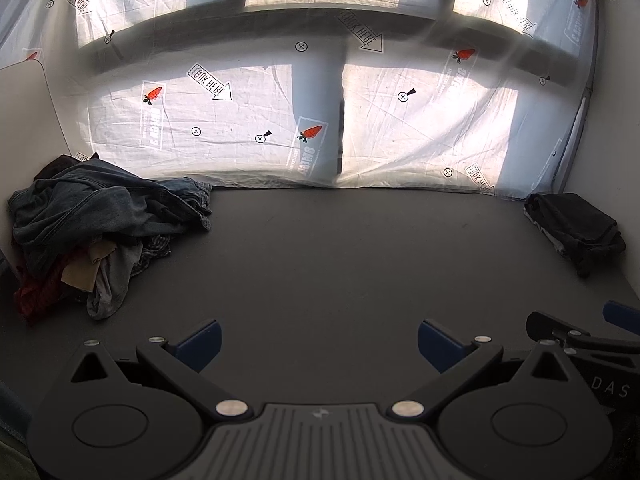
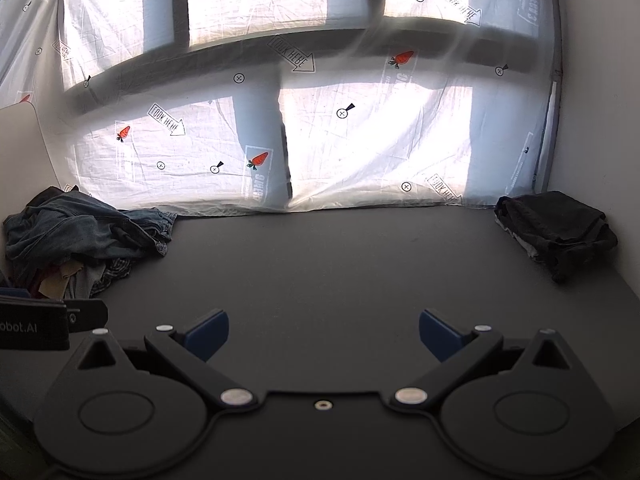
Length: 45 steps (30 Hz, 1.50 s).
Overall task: Fold clothes
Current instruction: 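Move both tools toward the clothes heap, then grasp the blue jeans with the right gripper and pull them from the heap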
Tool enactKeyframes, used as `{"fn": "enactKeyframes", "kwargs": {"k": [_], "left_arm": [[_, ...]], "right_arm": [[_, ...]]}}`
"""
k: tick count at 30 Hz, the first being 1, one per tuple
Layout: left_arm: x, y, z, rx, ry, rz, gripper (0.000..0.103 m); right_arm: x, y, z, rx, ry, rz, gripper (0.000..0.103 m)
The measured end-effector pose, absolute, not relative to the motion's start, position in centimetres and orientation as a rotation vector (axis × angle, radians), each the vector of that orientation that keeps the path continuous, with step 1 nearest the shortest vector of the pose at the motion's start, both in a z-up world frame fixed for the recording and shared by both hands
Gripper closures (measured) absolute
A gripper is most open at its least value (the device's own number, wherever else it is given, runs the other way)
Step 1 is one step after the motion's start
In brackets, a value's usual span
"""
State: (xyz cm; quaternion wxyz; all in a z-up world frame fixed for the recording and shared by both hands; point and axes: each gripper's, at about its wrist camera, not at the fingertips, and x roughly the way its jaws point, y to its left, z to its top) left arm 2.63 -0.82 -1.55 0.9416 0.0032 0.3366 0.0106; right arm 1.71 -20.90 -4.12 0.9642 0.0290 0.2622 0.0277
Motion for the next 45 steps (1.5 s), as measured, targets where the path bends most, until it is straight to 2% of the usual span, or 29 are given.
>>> {"fn": "enactKeyframes", "kwargs": {"k": [10,26,36,45], "left_arm": [[6.9,0.3,-2.3,-0.140,0.718,0.094,0.000],[14.1,10.7,-6.0,-0.314,0.876,0.467,0.000],[22.9,22.5,-9.0,-0.279,0.877,0.535,0.000],[33.2,36.5,-16.0,-0.381,0.898,0.634,0.000]], "right_arm": [[9.7,-20.5,-5.2,0.075,0.506,0.118,0.000],[21.1,-15.6,-9.2,0.031,0.600,0.295,0.000],[31.2,-3.1,-11.5,-0.114,0.608,0.334,0.000],[41.3,11.0,-16.3,-0.325,0.583,0.436,0.001]]}}
